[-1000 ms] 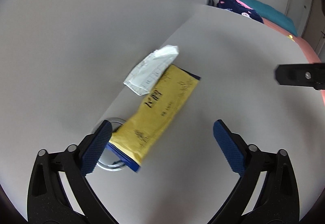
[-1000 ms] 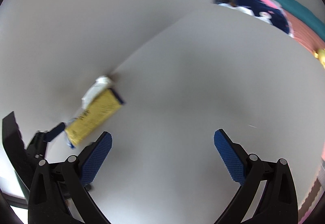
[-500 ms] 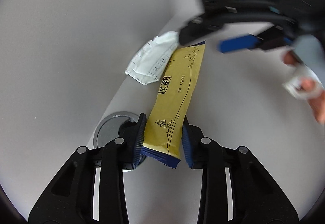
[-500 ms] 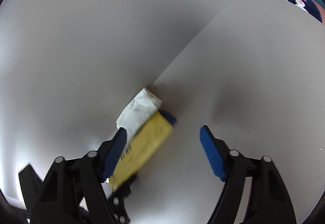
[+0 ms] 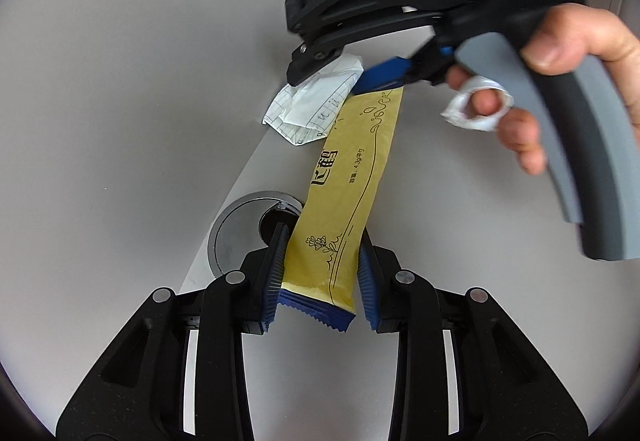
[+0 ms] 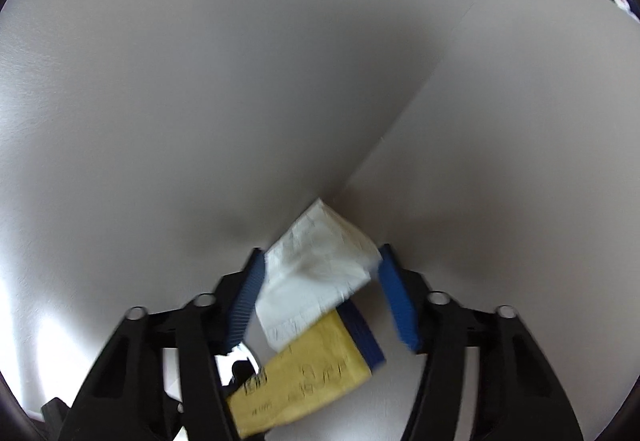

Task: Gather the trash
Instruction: 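Grasp the yellow package with the left tool while the right tool grasps the white paper, then lift and carry the yellow package and white paper over the bin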

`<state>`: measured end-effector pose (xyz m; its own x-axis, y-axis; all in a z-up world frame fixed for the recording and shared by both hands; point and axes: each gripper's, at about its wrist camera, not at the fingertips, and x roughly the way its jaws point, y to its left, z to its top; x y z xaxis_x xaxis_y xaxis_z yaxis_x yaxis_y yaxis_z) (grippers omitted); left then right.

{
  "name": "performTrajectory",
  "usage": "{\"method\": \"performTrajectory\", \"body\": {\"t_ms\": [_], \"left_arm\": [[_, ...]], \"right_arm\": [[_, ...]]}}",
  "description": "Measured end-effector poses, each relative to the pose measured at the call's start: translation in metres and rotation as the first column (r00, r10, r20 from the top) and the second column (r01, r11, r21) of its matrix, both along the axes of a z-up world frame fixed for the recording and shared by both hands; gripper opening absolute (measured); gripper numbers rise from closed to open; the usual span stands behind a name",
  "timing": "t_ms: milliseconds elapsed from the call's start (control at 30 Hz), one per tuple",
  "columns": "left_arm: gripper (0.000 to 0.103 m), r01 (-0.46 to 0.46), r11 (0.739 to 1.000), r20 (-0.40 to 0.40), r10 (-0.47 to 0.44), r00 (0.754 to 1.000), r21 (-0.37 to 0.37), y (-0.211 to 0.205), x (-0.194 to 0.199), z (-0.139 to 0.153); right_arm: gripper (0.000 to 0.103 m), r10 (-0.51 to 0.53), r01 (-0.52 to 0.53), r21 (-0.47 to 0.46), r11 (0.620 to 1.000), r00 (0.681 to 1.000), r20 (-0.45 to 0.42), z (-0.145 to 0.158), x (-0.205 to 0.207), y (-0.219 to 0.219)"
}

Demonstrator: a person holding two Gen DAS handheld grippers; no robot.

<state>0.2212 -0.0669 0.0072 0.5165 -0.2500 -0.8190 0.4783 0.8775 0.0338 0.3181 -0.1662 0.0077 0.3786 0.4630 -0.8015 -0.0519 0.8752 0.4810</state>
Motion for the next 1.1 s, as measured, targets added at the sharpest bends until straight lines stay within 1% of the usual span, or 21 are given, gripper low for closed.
{"method": "performTrajectory", "body": {"t_ms": [67, 100, 167, 200, 233, 300, 433, 500, 567, 633, 767, 800, 833, 867, 933, 967, 1000, 1100], "left_arm": [[0.033, -0.001, 1.000, -0.001, 0.001, 1.000, -0.007, 0.004, -0.001, 0.000], [0.033, -0.002, 1.000, -0.001, 0.002, 1.000, -0.008, 0.010, -0.003, 0.000], [0.033, -0.008, 1.000, -0.003, 0.008, 1.000, -0.011, 0.014, -0.003, 0.000], [0.033, -0.015, 1.000, -0.001, 0.015, 1.000, -0.012, 0.016, -0.003, 0.000], [0.033, -0.046, 0.999, 0.004, 0.046, 0.999, -0.012, 0.013, 0.000, 0.000], [0.033, -0.073, 0.997, 0.002, 0.073, 0.997, -0.016, 0.003, 0.004, -0.001], [0.033, -0.043, 0.999, 0.022, 0.042, 0.999, 0.029, -0.027, 0.001, -0.002], [0.033, -0.034, 0.999, 0.027, 0.033, 0.999, 0.027, -0.038, -0.001, 0.000], [0.033, -0.013, 1.000, 0.027, 0.013, 1.000, 0.014, -0.050, -0.005, 0.003], [0.033, 0.003, 1.000, 0.037, -0.004, 0.999, 0.031, -0.065, -0.011, 0.004], [0.033, 0.050, 0.998, 0.034, -0.051, 0.998, 0.022, -0.096, -0.024, 0.008], [0.033, 0.063, 0.998, 0.035, -0.063, 0.997, 0.026, -0.103, -0.027, 0.010], [0.033, 0.077, 0.996, 0.039, -0.079, 0.996, 0.033, -0.112, -0.031, 0.012], [0.033, 0.089, 0.995, 0.044, -0.091, 0.995, 0.039, -0.121, -0.035, 0.016], [0.033, 0.114, 0.993, 0.054, -0.116, 0.992, 0.041, -0.138, -0.043, 0.024], [0.033, 0.128, 0.991, 0.060, -0.130, 0.990, 0.040, -0.146, -0.048, 0.029], [0.033, 0.137, 0.990, 0.064, -0.140, 0.988, 0.039, -0.151, -0.051, 0.033], [0.033, 0.185, 0.982, 0.072, -0.188, 0.979, 0.048, -0.181, -0.068, 0.043]], "right_arm": [[0.023, -0.005, 0.006, -0.037, 0.999, 1.000, 0.017, -0.001, 0.001, 0.001], [0.020, -0.003, 0.005, -0.051, 0.999, 1.000, 0.029, 0.000, 0.000, 0.000], [0.018, 0.001, 0.002, -0.062, 0.998, 0.998, 0.057, 0.005, -0.004, -0.005], [0.018, 0.004, 0.001, -0.070, 0.998, 0.997, 0.071, 0.008, -0.007, -0.008], [0.018, 0.004, 0.002, -0.077, 0.997, 0.996, 0.085, 0.013, -0.009, -0.010], [0.018, -0.004, 0.015, -0.086, 0.996, 0.993, 0.121, 0.025, -0.016, -0.021], [0.018, -0.037, 0.057, -0.110, 0.992, 0.984, 0.172, 0.048, -0.032, -0.052], [0.018, -0.063, 0.083, -0.104, 0.991, 0.981, 0.184, 0.058, -0.040, -0.071], [0.018, -0.088, 0.109, -0.097, 0.989, 0.977, 0.196, 0.067, -0.051, -0.090], [0.018, -0.109, 0.128, -0.089, 0.988, 0.974, 0.197, 0.075, -0.058, -0.112], [0.018, -0.156, 0.178, -0.090, 0.980, 0.965, 0.209, 0.086, -0.088, -0.163], [0.018, -0.165, 0.187, -0.089, 0.978, 0.964, 0.210, 0.094, -0.081, -0.166], [0.018, -0.181, 0.202, -0.085, 0.976, 0.960, 0.213, 0.097, -0.089, -0.180], [0.018, -0.190, 0.212, -0.083, 0.974, 0.958, 0.217, 0.097, -0.096, -0.177], [0.018, -0.215, 0.236, -0.071, 0.969, 0.951, 0.224, 0.101, -0.110, -0.192], [0.018, -0.230, 0.251, -0.066, 0.966, 0.946, 0.227, 0.104, -0.121, -0.206], [0.018, -0.239, 0.259, -0.066, 0.964, 0.944, 0.228, 0.103, -0.122, -0.213], [0.018, -0.271, 0.293, -0.063, 0.954, 0.933, 0.238, 0.105, -0.144, -0.245]]}}
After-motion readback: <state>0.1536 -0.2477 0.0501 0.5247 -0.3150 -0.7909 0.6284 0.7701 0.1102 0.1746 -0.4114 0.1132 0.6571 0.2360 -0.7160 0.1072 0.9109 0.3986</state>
